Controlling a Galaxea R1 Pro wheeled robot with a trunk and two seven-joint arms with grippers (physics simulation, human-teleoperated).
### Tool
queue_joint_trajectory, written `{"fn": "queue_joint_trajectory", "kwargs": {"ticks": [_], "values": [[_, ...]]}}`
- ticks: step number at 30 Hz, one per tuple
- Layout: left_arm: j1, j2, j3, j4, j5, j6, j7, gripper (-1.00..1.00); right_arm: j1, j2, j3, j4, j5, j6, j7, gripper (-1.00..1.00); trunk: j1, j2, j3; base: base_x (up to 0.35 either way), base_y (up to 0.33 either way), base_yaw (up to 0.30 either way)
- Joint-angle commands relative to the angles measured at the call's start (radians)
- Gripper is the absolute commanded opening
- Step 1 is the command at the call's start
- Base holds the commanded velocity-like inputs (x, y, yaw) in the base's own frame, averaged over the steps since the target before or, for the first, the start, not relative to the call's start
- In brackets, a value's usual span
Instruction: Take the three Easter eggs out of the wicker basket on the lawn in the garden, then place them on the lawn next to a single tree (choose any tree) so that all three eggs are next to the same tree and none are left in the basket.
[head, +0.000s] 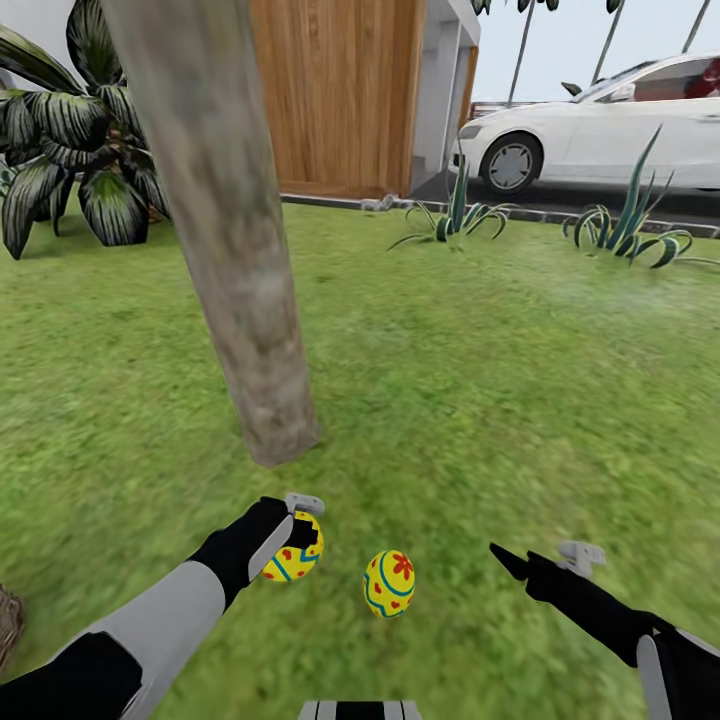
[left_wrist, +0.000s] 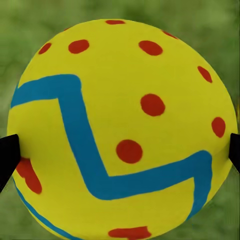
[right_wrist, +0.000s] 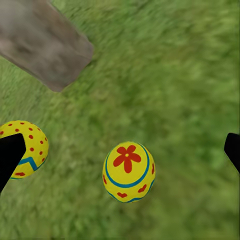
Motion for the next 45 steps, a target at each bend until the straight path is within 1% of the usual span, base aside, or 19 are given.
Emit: {"fn": "queue_joint_trajectory", "kwargs": {"ticks": [1,6,13,26,28,32,37,45], "values": [[-0.001,0.001,-0.006,-0.001,0.01,0.003,0.01,-1.0,-0.001,0.001,-0.002,-0.001,-0.004,0.008,0.003,1.0,0.0,0.0,-0.001,0.195,-0.102,-0.016],[-0.001,0.001,-0.007,-0.001,0.01,0.003,0.012,-1.0,-0.001,0.001,-0.002,-0.001,-0.004,0.008,0.004,1.0,0.0,0.0,0.003,0.156,-0.175,-0.112],[-0.001,0.001,-0.005,-0.002,0.011,0.002,0.012,-1.0,0.0,0.0,-0.002,-0.001,-0.004,0.008,0.0,1.0,0.0,0.0,0.003,0.019,-0.025,-0.023],[-0.001,0.001,-0.007,-0.001,0.01,-0.002,0.012,-1.0,-0.001,0.0,-0.003,-0.004,-0.005,0.008,0.006,1.0,0.006,-0.003,-0.047,0.0,0.0,0.0],[-0.001,0.001,-0.007,-0.001,0.01,-0.034,0.012,-1.0,-0.001,0.0,-0.003,-0.004,-0.005,0.008,0.006,1.0,0.007,-0.004,-0.054,0.0,0.0,0.0],[-0.001,0.001,-0.011,0.0,0.009,-0.076,0.007,-1.0,-0.001,0.0,-0.002,-0.002,-0.005,0.008,0.005,1.0,0.009,-0.005,-0.07,0.0,0.0,0.0],[-0.001,-0.003,-0.015,0.072,0.008,-0.114,0.002,-1.0,-0.001,0.0,-0.002,-0.001,-0.005,0.008,0.005,1.0,0.011,-0.006,-0.089,0.0,0.0,0.0],[-0.001,-0.004,-0.016,0.084,0.01,-0.129,0.001,-1.0,-0.001,0.0,-0.002,0.0,-0.004,0.008,0.006,1.0,0.015,-0.008,-0.12,0.0,0.0,0.0]]}}
